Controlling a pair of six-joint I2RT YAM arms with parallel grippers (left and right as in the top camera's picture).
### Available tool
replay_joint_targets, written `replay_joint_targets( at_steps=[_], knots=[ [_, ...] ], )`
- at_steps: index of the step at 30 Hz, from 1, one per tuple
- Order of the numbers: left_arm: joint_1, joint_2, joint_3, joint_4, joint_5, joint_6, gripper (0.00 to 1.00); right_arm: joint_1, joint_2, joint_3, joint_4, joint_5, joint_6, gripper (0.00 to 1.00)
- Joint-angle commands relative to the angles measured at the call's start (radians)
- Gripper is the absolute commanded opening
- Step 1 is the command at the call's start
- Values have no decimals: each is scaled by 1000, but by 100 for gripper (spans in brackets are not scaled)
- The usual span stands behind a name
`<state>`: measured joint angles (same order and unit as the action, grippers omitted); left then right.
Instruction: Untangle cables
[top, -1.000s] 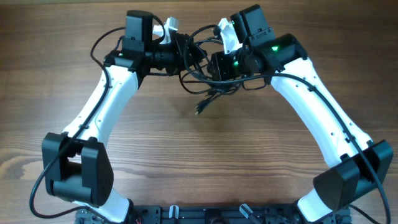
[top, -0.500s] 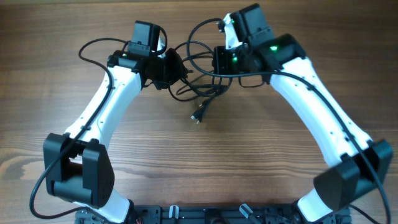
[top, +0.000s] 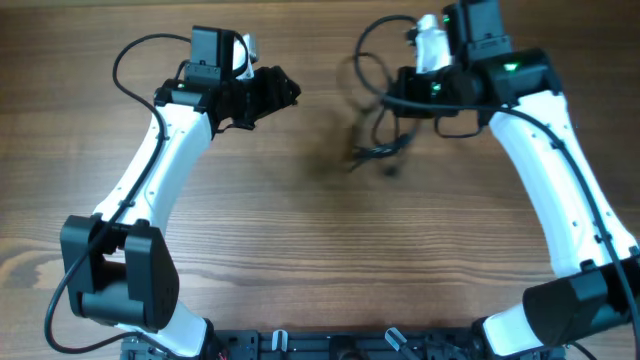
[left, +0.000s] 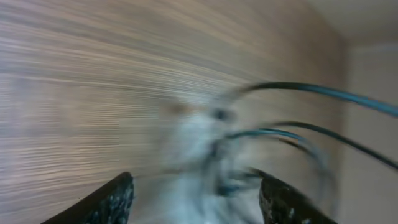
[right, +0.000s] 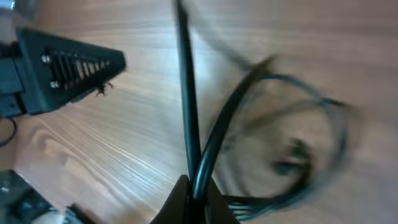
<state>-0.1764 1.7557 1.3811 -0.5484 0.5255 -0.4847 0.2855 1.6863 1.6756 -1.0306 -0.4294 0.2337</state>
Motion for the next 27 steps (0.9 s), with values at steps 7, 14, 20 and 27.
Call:
replay_joint_targets(
  at_steps=[7, 14, 20, 27],
  knots=[
    [-4, 6, -3, -25, 57, -85, 71, 2, 201, -7, 142, 214, 126, 100],
    [-53, 8, -3, -184, -27, 111, 62, -110, 89, -7, -12, 160, 33, 100],
    [-138, 12, -94, -274, -149, -53, 44, -109, 75, -7, -82, 160, 9, 100],
    [-269, 12, -253, -115, -219, -360, 35, -108, 75, -7, -81, 160, 10, 100]
  ],
)
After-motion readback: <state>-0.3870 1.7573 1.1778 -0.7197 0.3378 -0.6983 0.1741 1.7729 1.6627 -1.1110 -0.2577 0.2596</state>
